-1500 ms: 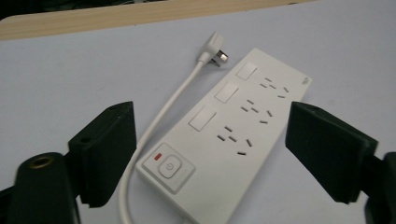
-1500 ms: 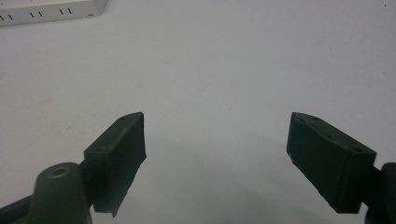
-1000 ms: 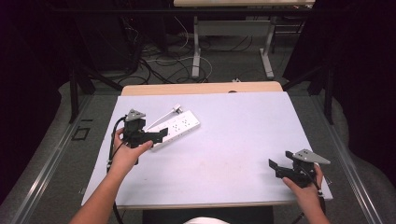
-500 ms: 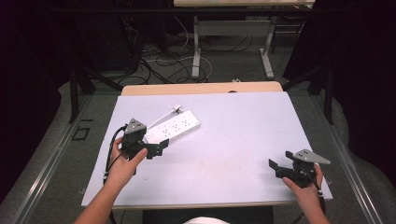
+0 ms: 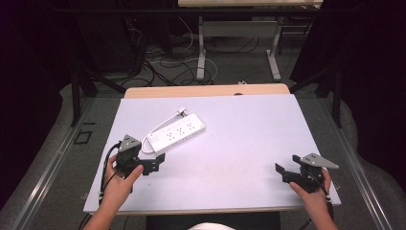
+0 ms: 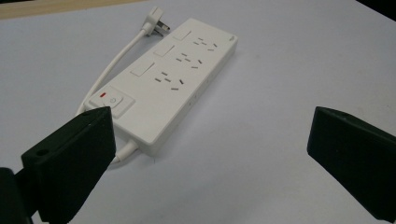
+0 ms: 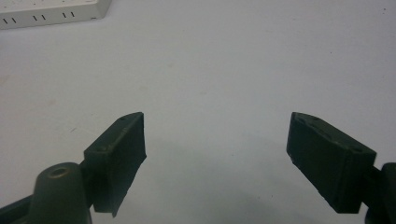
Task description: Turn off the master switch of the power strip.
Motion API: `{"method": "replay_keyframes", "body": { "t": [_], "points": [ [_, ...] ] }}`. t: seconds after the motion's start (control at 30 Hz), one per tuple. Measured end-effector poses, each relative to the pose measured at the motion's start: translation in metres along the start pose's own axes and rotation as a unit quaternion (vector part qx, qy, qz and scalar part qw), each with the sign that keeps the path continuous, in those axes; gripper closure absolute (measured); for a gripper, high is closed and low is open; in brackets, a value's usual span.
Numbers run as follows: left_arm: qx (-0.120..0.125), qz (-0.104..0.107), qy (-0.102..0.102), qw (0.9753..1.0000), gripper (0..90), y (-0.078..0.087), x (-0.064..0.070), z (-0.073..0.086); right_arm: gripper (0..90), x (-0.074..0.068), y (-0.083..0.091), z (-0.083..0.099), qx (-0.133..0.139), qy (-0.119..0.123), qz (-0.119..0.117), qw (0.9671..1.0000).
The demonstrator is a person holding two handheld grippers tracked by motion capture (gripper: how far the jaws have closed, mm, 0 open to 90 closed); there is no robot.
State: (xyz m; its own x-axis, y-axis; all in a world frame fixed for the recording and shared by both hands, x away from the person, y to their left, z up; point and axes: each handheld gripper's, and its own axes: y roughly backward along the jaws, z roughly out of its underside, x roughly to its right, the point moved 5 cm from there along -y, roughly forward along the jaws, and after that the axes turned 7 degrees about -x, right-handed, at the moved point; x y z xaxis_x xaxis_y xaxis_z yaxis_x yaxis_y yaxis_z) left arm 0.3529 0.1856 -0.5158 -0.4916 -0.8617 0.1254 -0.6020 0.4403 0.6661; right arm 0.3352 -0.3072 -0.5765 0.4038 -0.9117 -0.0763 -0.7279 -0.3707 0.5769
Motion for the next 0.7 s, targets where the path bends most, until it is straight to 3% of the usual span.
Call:
{"method": "replay_keyframes", "body": {
  "t": [0.2, 0.7],
  "points": [
    [-0.003, -0.01, 0.009, 0.9999, 1.2, -0.001, -0.005, 0.015, 19.2, 0.0, 0.0, 0.0, -0.001, -0.001, 0.0, 1.0],
    [-0.012, -0.012, 0.06, 0.9981, 1.5, -0.01, -0.026, 0.046, 19.2, 0.0, 0.0, 0.0, -0.002, 0.0, 0.0, 1.0]
  ]
}}
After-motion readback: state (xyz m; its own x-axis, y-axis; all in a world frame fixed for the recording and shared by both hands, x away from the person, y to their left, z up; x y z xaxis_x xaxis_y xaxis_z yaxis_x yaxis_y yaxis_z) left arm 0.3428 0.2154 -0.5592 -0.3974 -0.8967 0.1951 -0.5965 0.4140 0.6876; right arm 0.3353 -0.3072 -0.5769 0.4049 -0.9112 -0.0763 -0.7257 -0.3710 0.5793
